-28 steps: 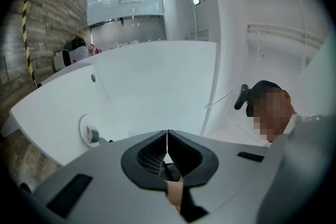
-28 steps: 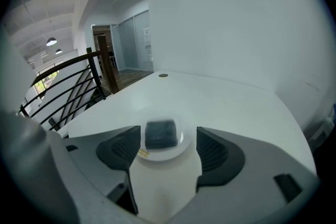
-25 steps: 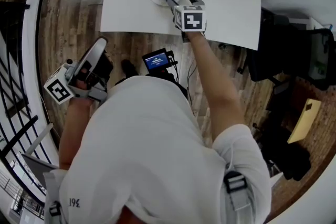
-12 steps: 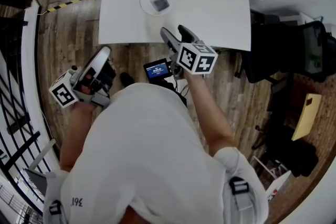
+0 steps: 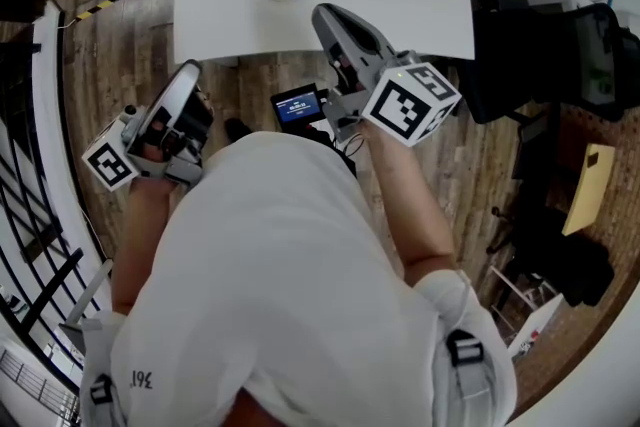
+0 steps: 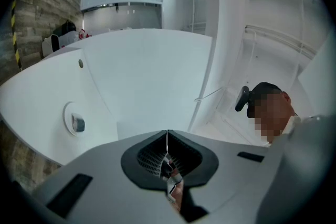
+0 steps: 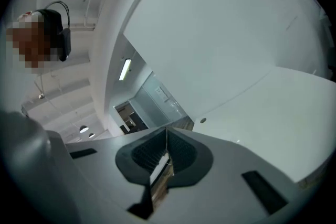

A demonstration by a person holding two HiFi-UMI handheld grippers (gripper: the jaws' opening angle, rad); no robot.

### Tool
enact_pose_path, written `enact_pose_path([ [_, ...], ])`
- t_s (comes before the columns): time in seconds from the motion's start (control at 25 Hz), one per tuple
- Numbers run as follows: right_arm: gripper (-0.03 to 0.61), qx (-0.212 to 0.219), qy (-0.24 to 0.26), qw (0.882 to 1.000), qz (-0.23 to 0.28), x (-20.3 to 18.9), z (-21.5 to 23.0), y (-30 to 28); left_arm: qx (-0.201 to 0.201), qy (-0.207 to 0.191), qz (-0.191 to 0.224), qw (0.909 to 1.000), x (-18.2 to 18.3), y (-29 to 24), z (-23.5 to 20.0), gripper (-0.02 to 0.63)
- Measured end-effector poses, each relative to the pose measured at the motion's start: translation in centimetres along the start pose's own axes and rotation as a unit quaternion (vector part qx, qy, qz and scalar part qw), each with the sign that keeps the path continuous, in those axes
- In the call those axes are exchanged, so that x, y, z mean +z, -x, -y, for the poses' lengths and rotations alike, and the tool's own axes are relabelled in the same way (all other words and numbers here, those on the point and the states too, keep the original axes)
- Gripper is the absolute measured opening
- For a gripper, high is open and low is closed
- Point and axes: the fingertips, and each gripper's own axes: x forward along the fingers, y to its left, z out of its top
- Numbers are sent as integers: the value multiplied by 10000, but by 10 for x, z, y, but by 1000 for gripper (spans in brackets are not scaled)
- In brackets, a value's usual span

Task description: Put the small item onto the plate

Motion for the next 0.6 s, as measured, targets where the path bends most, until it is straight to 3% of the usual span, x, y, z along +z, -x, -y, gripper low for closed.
enact_pose_path([
  [0.36,2,775,-539,9932,679,56,-49,20,-38,16,-107,9999,-4,-1,2,7],
  [0.6,2,1087,-436,9884,963,84,-72,28,-37,-6,-125,9999,-4,-2,3,7],
])
